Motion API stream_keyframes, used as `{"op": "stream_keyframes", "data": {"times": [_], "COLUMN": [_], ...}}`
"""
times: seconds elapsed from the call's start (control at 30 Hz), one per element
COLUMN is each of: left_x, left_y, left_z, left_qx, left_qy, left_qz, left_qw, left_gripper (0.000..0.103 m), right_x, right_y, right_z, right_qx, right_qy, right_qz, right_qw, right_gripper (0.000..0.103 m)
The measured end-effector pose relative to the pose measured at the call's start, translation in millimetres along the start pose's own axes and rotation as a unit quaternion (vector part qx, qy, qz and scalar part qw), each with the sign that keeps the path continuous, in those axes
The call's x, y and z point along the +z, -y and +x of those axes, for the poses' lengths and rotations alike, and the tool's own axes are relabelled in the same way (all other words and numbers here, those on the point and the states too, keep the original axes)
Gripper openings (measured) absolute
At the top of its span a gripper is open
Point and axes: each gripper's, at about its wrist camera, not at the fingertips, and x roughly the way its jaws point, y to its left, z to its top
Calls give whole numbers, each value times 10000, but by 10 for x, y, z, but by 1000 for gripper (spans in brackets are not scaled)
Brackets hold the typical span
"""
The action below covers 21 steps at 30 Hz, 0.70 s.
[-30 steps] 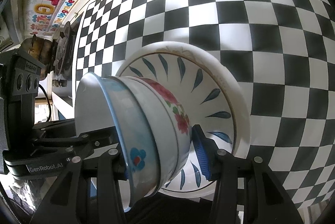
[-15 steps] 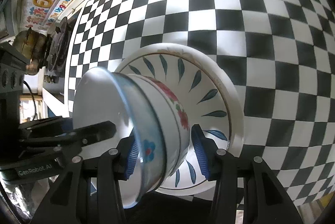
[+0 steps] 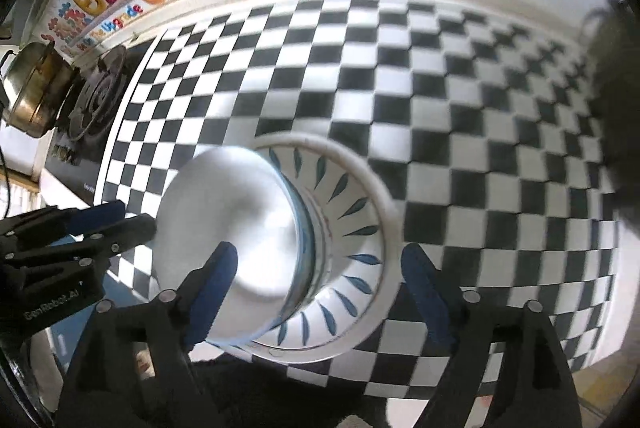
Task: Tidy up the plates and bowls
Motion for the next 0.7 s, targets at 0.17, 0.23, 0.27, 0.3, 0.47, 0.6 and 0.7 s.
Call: {"op": "stream_keyframes", "data": {"times": [0.17, 0.23, 0.27, 0.3, 0.47, 0.6, 0.7], "left_x": [-50, -67, -75, -82, -136, -202, -265], "left_y": [-19, -38, -34, -31, 13, 70, 134], "left_z": [-239, -330, -368, -401, -583, -787, -975], "left_qx": [181, 159, 131, 106, 143, 274, 424], "left_qy": [610, 842, 933, 998, 1281, 1607, 1873], "left_qz": [147, 149, 145, 148, 47, -33, -62], "left_qw": [9979, 9962, 9954, 9948, 9916, 9866, 9814], "left_gripper": [87, 96, 96, 97, 97, 97, 97], "right_x": [-120, -177, -200, -223, -324, -418, -488], "right_y": [-74, -121, -138, -164, -172, -182, -200], "right_z": [-392, -531, -574, -614, -887, -1171, -1392], "right_qx": [-638, -871, -921, -932, -958, -976, -1034], "right_qy": [669, 960, 1045, 1113, 1487, 1842, 2074], "right_qz": [-46, -70, -69, -42, 150, 233, 174], "right_qw": [9957, 9915, 9902, 9894, 9841, 9778, 9726], "right_gripper": [102, 103, 103, 103, 103, 103, 103]}}
